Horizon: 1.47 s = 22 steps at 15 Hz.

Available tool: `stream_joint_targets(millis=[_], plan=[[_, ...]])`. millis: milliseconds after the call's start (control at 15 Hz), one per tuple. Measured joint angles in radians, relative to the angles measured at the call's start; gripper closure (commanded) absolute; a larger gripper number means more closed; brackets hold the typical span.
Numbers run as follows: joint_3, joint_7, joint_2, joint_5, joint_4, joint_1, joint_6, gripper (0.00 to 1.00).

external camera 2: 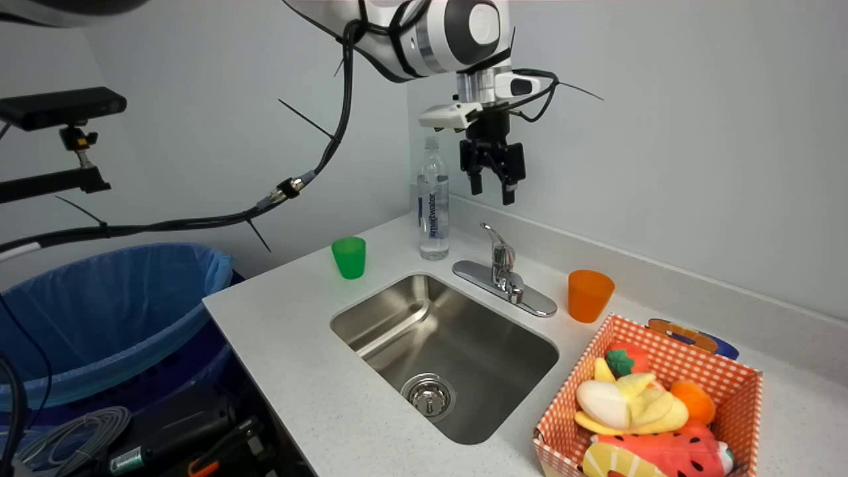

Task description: Push the tap handle down

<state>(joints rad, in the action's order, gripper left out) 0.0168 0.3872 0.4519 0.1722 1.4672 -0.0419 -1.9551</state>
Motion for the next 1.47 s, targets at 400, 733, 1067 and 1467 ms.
stream_joint_targets(millis=[400, 733, 1067, 1467], plan=[[-0.026, -0.026, 0.106, -0.001, -0.143, -0.001, 0.002, 0.00], [-0.030, -0.026, 0.152, -0.003, -0.215, -0.004, 0.021, 0.51], [-0.035, -0.026, 0.179, -0.004, -0.269, -0.008, 0.080, 0.88], [-0.052, 0.028, 0.197, -0.003, -0.247, -0.029, 0.125, 0.99]])
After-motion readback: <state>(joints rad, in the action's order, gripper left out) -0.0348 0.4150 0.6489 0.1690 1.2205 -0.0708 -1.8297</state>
